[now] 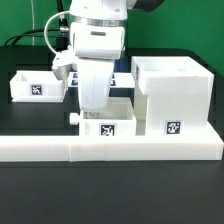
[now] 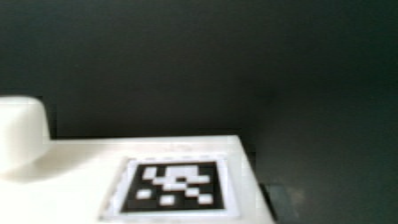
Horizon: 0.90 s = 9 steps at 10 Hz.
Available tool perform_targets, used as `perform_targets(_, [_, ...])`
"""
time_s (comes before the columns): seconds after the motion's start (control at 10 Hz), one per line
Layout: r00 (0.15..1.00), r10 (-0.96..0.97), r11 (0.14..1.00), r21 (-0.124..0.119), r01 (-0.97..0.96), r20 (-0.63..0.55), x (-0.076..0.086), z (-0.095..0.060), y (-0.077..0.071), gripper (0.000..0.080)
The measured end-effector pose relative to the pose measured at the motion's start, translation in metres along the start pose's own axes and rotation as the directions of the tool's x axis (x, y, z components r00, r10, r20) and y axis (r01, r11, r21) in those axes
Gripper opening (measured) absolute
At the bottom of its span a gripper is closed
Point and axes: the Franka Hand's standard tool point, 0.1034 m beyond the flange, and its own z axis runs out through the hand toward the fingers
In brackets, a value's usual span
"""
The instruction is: Assemble drawer
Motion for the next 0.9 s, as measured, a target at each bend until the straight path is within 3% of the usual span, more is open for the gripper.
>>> perform_targets(0.9, [1.000,0.005,1.000,0.007,-0.005,-0.008,0.011,0.004,-0.003,0.0042])
